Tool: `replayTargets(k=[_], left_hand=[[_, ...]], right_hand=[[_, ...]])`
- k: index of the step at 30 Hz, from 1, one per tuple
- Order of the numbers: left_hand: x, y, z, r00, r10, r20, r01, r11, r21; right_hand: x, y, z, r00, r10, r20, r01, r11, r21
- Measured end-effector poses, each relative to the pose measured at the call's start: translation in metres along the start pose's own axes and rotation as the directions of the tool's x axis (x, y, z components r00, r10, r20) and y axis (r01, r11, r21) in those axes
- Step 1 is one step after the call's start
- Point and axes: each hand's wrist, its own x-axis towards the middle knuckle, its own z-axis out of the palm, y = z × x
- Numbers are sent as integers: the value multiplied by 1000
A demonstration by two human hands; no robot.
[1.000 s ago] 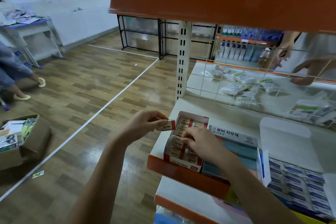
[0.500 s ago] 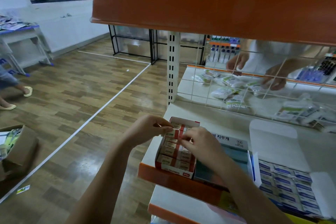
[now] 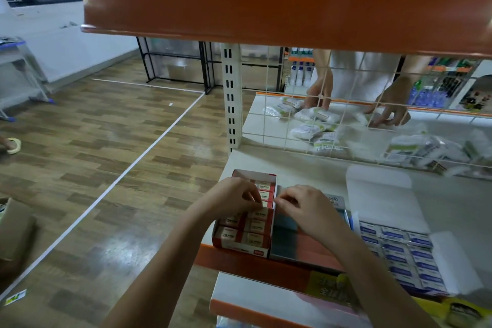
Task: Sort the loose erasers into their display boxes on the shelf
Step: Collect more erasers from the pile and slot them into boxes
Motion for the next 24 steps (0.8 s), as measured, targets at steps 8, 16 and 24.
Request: replayTargets(k=[8,16,24], left_hand=[[2,6,2,1000,6,-18,-2,980,199],[61,94,-1,951,260,-169,-187,916,356],[131,229,64,876,472,103,-463,759,458]], right_hand=[[4,1,-6,998,-58,21,59,996,-62],[3,49,-73,996,-8,-94,-28,926,-375],[-81,144,-157,901,404,-156,-431,804,-409]])
